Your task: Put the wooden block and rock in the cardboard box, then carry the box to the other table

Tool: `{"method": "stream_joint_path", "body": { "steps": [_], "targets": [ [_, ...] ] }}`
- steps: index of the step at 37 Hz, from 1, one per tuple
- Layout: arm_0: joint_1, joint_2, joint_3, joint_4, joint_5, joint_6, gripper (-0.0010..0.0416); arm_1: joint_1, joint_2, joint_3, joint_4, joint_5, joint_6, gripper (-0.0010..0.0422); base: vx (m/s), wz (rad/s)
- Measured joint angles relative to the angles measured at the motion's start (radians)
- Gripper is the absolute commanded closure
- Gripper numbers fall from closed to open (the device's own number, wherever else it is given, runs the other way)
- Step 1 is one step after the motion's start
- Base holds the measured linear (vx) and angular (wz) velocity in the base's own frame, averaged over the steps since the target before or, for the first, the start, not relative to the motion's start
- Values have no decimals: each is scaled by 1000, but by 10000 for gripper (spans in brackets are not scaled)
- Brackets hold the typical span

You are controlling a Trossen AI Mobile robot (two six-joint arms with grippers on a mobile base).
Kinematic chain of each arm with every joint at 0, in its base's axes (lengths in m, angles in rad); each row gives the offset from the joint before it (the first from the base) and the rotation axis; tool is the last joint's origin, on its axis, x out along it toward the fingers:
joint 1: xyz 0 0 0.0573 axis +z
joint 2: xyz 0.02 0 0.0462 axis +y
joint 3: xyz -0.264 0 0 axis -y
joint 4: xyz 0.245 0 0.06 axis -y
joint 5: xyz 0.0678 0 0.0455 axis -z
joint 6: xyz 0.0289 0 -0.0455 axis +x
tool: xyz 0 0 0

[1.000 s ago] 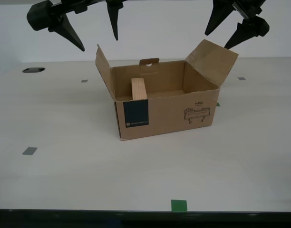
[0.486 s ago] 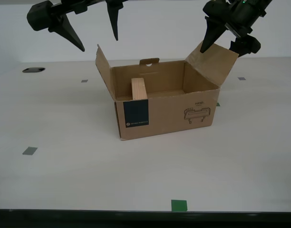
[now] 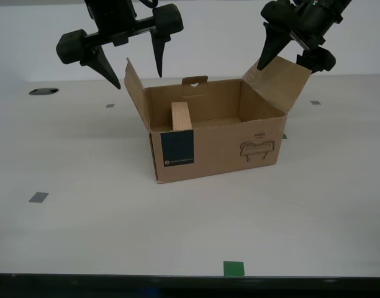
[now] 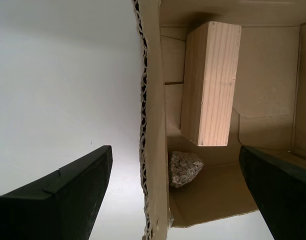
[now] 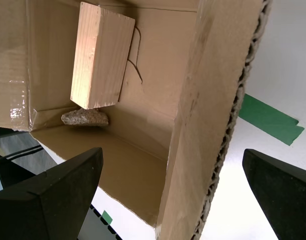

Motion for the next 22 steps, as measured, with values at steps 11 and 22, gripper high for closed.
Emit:
{"method": "stream_joint_path", "body": {
  "steps": [11, 22],
  "targets": [
    [5, 0, 0, 1, 0, 0, 16, 27, 45, -1, 35, 0, 13, 67, 0, 0],
    [7, 0, 0, 4, 0, 0, 16, 31, 116, -1, 52, 2, 36, 66, 0, 0]
  ]
}}
